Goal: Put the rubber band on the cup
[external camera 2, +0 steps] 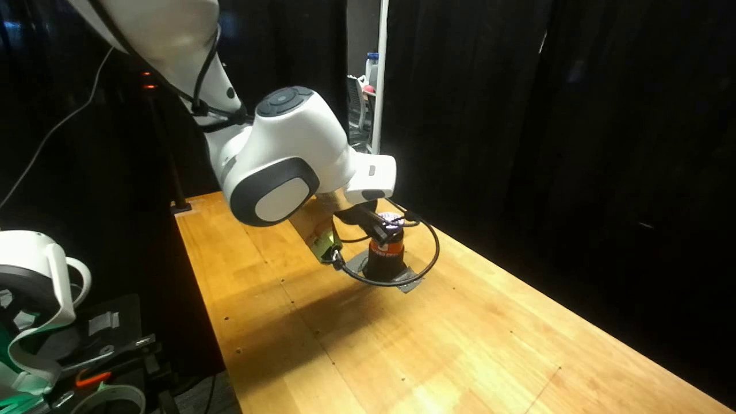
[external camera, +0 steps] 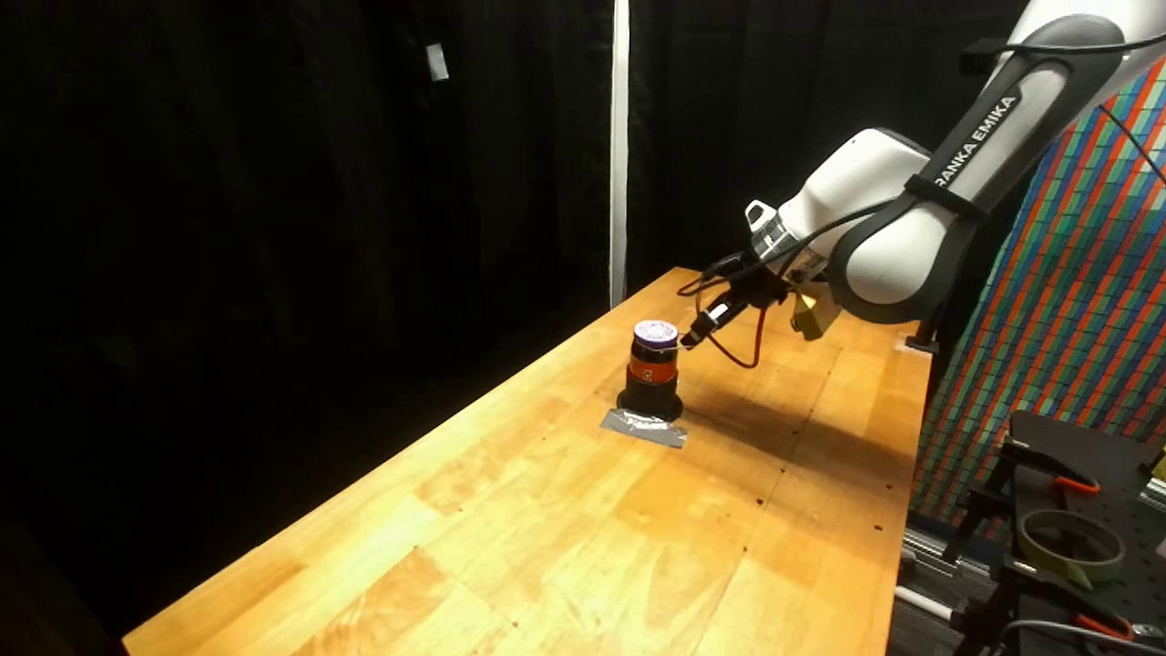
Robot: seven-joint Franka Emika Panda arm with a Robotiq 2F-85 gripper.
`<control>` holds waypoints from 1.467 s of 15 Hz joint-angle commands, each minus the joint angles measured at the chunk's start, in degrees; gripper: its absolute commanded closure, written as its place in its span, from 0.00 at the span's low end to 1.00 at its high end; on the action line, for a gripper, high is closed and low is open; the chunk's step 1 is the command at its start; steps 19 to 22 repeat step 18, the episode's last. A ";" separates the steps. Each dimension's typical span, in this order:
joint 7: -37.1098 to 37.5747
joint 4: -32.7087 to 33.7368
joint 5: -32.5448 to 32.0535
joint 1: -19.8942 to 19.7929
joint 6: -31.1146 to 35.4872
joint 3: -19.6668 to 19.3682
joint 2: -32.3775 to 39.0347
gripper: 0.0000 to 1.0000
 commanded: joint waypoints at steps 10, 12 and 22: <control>9.33 -10.68 -19.65 -10.71 27.01 4.45 0.80 0.91; 10.72 -10.93 -22.15 -9.35 28.61 1.80 1.02 0.91; 29.51 -9.09 -47.19 -26.74 1.25 16.95 -3.35 0.38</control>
